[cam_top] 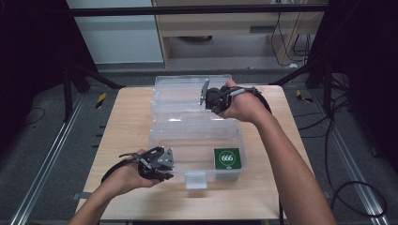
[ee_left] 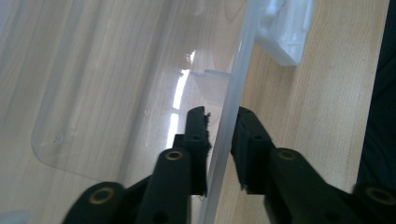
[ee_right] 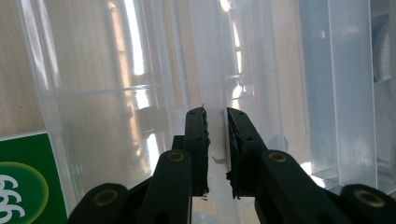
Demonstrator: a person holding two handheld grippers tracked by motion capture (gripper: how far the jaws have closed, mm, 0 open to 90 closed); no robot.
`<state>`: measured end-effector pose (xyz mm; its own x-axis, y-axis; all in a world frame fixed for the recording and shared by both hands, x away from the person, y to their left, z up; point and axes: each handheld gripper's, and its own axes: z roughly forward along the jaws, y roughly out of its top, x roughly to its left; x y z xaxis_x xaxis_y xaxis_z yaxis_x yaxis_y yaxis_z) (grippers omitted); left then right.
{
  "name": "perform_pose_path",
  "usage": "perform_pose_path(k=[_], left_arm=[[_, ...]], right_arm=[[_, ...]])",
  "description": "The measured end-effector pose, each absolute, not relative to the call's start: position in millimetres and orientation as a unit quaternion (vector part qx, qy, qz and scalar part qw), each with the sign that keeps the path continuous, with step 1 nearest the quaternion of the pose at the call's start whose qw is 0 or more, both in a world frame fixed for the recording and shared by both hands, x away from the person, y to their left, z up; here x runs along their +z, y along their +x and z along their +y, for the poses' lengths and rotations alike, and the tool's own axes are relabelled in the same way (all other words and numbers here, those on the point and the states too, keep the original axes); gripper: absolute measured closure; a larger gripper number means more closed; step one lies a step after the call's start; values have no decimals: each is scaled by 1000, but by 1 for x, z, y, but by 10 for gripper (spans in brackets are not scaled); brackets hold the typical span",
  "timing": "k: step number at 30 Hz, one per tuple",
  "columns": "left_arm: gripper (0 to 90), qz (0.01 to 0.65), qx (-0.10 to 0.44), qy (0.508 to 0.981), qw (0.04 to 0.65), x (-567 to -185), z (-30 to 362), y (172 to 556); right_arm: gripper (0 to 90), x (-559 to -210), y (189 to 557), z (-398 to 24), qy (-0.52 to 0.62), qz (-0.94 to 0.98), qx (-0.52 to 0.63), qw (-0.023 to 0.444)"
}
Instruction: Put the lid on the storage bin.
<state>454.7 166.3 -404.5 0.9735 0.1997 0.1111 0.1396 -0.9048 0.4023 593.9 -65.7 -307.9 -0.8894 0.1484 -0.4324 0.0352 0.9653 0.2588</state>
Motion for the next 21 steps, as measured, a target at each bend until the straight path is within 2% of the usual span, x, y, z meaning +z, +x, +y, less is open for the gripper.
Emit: perform_pose_path(k=[3, 15, 21], left_arm=[[795, 90, 78, 972, 204, -406, 167, 454], [790, 114, 87, 963, 228, -409, 171, 452], [788, 120, 86, 961, 235, -410, 173, 452]], right_arm=[[797, -308, 594, -65, 49, 965, 121, 229], [821, -308, 590, -65, 41, 962, 131, 234], [839, -305, 590, -64, 45, 966, 132, 219]])
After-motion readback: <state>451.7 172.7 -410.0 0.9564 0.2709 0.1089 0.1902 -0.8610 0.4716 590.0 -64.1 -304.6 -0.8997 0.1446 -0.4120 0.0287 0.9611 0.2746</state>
